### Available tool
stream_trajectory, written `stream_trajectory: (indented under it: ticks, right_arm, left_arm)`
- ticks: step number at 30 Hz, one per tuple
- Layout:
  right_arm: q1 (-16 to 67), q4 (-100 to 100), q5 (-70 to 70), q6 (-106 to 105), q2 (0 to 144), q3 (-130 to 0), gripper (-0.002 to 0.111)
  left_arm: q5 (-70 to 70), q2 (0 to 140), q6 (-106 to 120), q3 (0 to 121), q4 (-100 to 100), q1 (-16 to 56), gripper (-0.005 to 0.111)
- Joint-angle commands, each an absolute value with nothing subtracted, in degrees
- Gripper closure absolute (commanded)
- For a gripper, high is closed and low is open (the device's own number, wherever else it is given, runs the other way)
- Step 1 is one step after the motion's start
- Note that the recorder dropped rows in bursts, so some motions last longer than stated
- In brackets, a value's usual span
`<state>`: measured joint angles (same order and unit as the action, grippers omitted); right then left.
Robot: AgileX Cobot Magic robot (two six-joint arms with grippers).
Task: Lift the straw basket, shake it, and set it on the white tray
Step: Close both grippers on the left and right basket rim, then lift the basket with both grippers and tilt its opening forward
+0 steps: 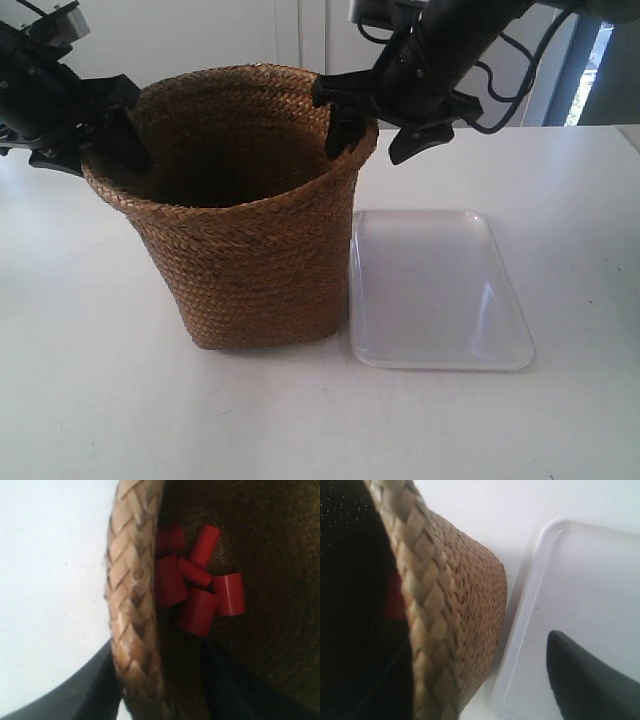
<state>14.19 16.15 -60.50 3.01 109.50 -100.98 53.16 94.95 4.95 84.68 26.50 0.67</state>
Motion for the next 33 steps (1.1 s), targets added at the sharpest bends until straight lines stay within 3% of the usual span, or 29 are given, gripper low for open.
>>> stream_trajectory:
  ticks: [1, 8, 22, 33]
  right_arm:
    - [14.22, 16.78, -62.48, 2.67, 109.56, -101.35, 0.059]
    - [14.22, 18.09, -62.81, 0.00, 109.56, -101.35, 0.109]
    - [15.46, 14.23, -53.99, 0.00, 101.37, -99.56, 0.108]
    - [22.46, 10.44, -50.18, -1.65, 93.21, -89.00, 0.108]
  left_arm:
    - [53.63, 94.72, 4.37, 85.09, 26.94, 0.82, 0.073]
    - [51.93, 94.72, 4.37, 85.09, 30.53, 0.82, 0.106]
    - [46.08, 87.43, 5.11, 85.09, 29.08, 0.82, 0.107]
    - [38.38, 76.29, 6.03, 72.75, 27.86, 5.37, 0.107]
